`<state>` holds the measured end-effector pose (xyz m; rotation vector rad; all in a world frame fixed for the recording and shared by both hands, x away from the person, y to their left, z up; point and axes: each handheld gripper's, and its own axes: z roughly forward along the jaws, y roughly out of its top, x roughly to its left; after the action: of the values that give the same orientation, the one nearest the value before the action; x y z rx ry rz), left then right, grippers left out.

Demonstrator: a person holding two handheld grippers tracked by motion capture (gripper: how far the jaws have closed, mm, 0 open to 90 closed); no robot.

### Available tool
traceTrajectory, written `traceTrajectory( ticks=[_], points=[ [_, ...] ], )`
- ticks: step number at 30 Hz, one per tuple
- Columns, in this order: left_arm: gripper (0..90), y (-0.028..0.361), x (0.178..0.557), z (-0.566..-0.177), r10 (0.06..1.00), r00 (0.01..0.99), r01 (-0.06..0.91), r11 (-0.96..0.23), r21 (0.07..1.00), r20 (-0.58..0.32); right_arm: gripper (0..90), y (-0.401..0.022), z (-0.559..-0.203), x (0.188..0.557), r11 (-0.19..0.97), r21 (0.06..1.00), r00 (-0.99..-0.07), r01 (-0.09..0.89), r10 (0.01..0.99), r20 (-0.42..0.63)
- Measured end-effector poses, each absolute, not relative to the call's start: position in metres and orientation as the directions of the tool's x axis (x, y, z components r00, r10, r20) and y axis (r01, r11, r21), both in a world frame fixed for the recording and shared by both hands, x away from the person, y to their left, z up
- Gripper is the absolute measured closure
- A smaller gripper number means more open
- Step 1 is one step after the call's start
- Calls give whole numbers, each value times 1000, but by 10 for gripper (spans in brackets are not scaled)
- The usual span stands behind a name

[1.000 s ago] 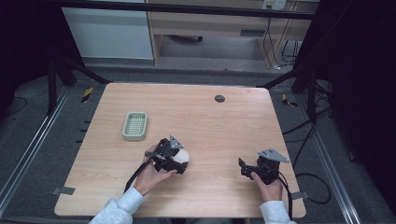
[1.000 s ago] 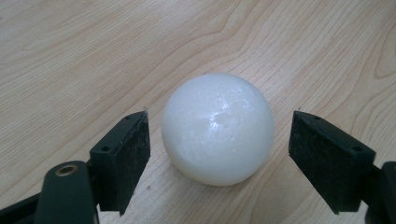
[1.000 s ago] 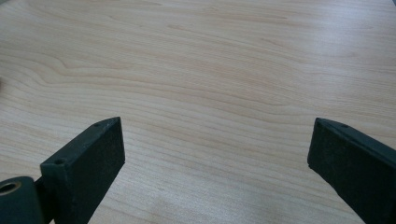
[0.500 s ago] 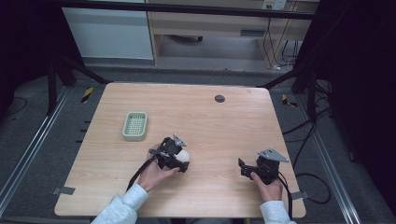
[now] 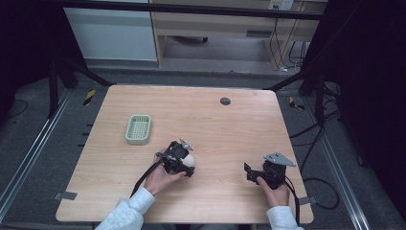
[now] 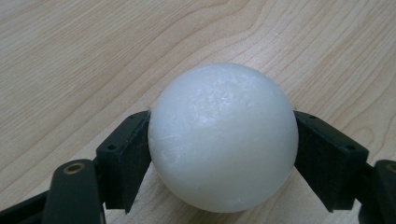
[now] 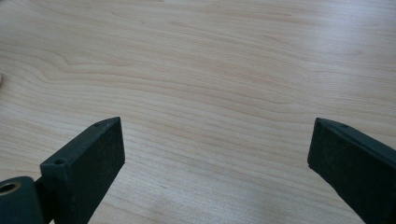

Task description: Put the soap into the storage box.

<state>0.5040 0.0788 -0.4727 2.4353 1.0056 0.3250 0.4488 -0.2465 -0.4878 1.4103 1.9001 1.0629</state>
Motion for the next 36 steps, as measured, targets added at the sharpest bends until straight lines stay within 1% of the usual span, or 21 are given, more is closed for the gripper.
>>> traceTrajectory(
  ticks=[5,23,31,36],
  points=[
    [235,79,505,-474,718,696,609,-604,514,19,43,-247,-488,449,147,840,-306,522,952,24],
    [240,77,505,-475,725,688,621,-606,497,24,43,-246,-487,449,136,839,-304,527,952,36],
    [241,79,501,-470,725,688,611,-598,518,26,43,-246,-487,448,138,838,-305,527,952,36],
    [240,86,496,-456,724,690,599,-588,544,23,43,-247,-487,448,138,839,-305,526,952,34]
  ],
)
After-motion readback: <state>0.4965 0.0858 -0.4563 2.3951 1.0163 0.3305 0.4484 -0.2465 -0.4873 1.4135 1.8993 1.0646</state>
